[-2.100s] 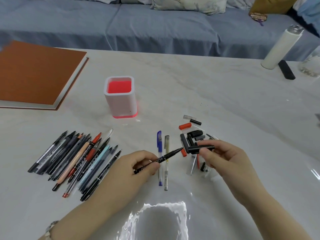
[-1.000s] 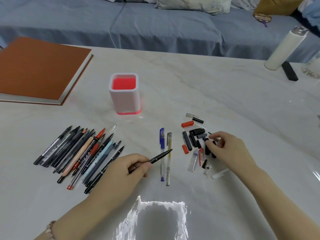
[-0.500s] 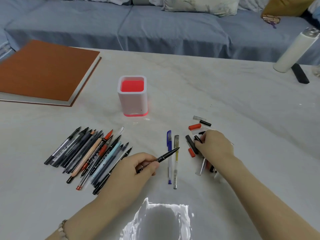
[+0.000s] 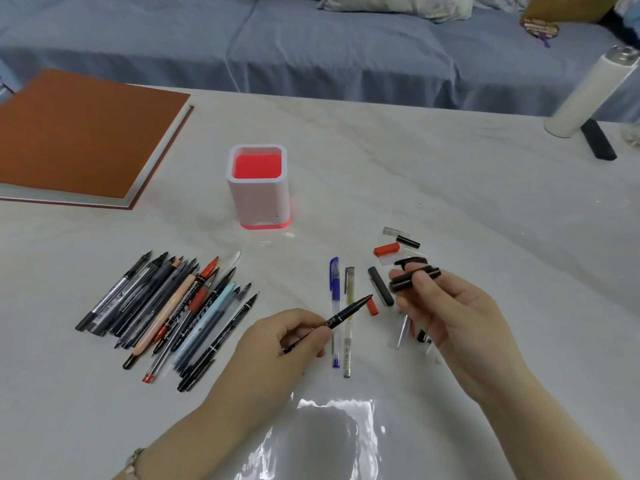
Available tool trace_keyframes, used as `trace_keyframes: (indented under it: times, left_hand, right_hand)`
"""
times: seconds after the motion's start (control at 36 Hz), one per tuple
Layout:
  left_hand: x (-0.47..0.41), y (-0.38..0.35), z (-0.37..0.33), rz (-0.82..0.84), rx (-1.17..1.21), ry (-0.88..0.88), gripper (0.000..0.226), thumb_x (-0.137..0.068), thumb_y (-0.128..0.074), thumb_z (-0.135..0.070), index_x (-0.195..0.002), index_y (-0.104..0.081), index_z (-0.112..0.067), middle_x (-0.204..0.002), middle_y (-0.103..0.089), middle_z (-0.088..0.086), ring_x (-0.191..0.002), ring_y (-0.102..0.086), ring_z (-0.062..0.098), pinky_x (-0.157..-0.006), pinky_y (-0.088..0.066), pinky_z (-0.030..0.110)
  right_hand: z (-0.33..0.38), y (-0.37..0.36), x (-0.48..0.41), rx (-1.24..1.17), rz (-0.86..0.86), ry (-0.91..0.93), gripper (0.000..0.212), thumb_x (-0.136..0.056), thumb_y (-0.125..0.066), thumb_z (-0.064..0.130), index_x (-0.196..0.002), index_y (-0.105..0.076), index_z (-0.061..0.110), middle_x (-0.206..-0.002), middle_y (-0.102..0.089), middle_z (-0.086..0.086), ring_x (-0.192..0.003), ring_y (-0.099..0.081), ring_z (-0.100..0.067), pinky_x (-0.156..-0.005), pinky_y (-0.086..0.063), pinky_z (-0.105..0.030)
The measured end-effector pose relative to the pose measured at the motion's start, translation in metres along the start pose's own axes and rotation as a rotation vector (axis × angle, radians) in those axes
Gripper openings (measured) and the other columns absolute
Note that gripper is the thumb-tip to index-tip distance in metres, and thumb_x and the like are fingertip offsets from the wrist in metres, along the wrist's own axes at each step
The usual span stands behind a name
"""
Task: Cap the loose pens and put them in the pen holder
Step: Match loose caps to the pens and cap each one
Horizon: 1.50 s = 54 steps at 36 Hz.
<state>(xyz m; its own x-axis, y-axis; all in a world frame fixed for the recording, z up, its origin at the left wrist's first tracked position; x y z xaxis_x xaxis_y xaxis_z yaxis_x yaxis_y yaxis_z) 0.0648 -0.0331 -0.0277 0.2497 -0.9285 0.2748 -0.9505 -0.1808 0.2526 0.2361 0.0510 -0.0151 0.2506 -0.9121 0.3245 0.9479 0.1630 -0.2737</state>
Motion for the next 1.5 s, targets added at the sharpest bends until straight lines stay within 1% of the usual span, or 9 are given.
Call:
trace_keyframes:
  times: [0.47,0.61,0.81,0.92,1.0,1.17,1.31,1.39,1.5]
  left_hand:
    - [0.005,-0.004,-0.014,0.049,-0.043,-0.101,0.019,-0.084,-0.06,-0.014,-0.072,-0.067,-0.027,-0.056,-0.061,-0.015,-0.05,-0.049,-0.004,-0.052,-0.036,0.006]
    - [0.006,-0.004,-0.016,0.042,-0.054,-0.108,0.032,-0.084,-0.059,-0.015,-0.056,-0.062,-0.031,-0.049,-0.053,-0.014,-0.046,-0.041,-0.001,-0.049,-0.031,0.007]
    - [0.008,-0.008,-0.009,0.165,0.152,0.122,0.024,-0.087,-0.055,-0.01,-0.069,-0.069,-0.015,-0.045,-0.05,-0.01,-0.039,-0.035,0.006,-0.038,-0.028,0.012]
    - [0.009,-0.013,0.006,0.282,0.348,0.326,0.023,-0.091,-0.05,-0.012,-0.076,-0.068,-0.01,-0.049,-0.049,-0.006,-0.036,-0.028,0.004,-0.035,-0.019,0.013]
    - [-0.001,-0.003,0.008,0.188,0.103,0.146,0.02,-0.09,-0.052,-0.015,-0.076,-0.067,-0.013,-0.054,-0.056,-0.008,-0.039,-0.036,0.005,-0.04,-0.03,0.015]
    - [-0.008,0.039,0.013,-0.157,-0.608,-0.212,0.026,-0.092,-0.045,-0.035,-0.11,-0.06,-0.024,-0.104,-0.056,-0.01,-0.093,-0.055,0.006,-0.082,-0.041,0.018]
    - [-0.007,0.068,0.035,-0.294,-0.968,-0.205,0.015,-0.072,-0.059,-0.018,-0.085,-0.067,-0.014,-0.075,-0.062,0.0,-0.064,-0.061,0.024,-0.046,-0.035,0.023]
    - [-0.01,0.064,0.041,-0.245,-1.093,-0.18,0.018,-0.057,-0.075,-0.007,-0.068,-0.063,-0.015,-0.062,-0.059,-0.002,-0.052,-0.058,0.021,-0.039,-0.019,0.014]
    - [-0.011,0.054,0.044,-0.224,-1.202,-0.167,0.041,-0.033,-0.085,0.001,-0.064,-0.063,-0.015,-0.057,-0.059,-0.002,-0.047,-0.056,0.018,-0.036,-0.029,0.021]
  right_hand:
    - [-0.025,-0.025,0.011,-0.009,0.143,-0.078,0.02,-0.064,-0.06,0.02,-0.077,-0.071,0.009,-0.076,-0.073,-0.005,-0.068,-0.066,-0.008,-0.066,-0.054,-0.015]
    - [-0.027,-0.028,0.013,0.042,0.17,0.009,0.05,-0.046,-0.078,0.056,-0.078,-0.075,0.018,-0.084,-0.074,-0.002,-0.078,-0.066,-0.007,-0.074,-0.052,-0.014]
    - [-0.034,-0.028,0.016,-0.007,0.176,0.045,0.06,-0.035,-0.083,0.057,-0.076,-0.074,0.015,-0.078,-0.074,-0.009,-0.074,-0.071,-0.014,-0.067,-0.053,-0.017]
    - [-0.034,-0.035,0.014,0.044,0.223,0.042,0.031,-0.058,-0.081,0.04,-0.076,-0.072,0.015,-0.076,-0.074,-0.009,-0.073,-0.07,-0.017,-0.068,-0.055,-0.02]
    - [-0.038,-0.044,0.006,0.114,0.206,0.013,0.011,-0.087,-0.053,0.009,-0.08,-0.062,0.009,-0.075,-0.073,-0.007,-0.072,-0.07,-0.018,-0.065,-0.055,-0.019]
    - [-0.025,-0.039,-0.025,0.286,-0.086,0.148,0.018,-0.091,-0.05,0.008,-0.103,-0.049,0.022,-0.069,-0.067,-0.001,-0.055,-0.06,-0.016,-0.053,-0.048,-0.023]
    - [-0.027,-0.06,-0.041,0.774,-0.043,0.265,0.014,-0.082,-0.061,0.012,-0.082,-0.053,0.024,-0.069,-0.058,-0.002,-0.058,-0.052,-0.011,-0.062,-0.042,-0.021]
    - [-0.046,-0.077,-0.045,1.071,0.093,0.3,0.015,-0.083,-0.06,0.014,-0.097,-0.059,0.016,-0.086,-0.053,0.003,-0.074,-0.047,-0.011,-0.071,-0.037,-0.017]
    - [-0.062,-0.083,-0.046,1.208,0.165,0.317,0.027,-0.085,-0.057,0.015,-0.113,-0.056,0.011,-0.118,-0.048,-0.002,-0.102,-0.045,-0.014,-0.081,-0.028,-0.011]
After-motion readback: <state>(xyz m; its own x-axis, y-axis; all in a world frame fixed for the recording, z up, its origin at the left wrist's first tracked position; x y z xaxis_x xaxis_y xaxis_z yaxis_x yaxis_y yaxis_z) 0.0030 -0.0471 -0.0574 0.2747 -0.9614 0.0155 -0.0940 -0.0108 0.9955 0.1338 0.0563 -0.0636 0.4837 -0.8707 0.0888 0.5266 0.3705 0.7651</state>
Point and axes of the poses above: each hand's wrist, its own x-axis away from the middle knuckle, its own y-axis out of the back of the hand, z = x × y, the point moved 6 cm from there along -x, towards the middle knuckle
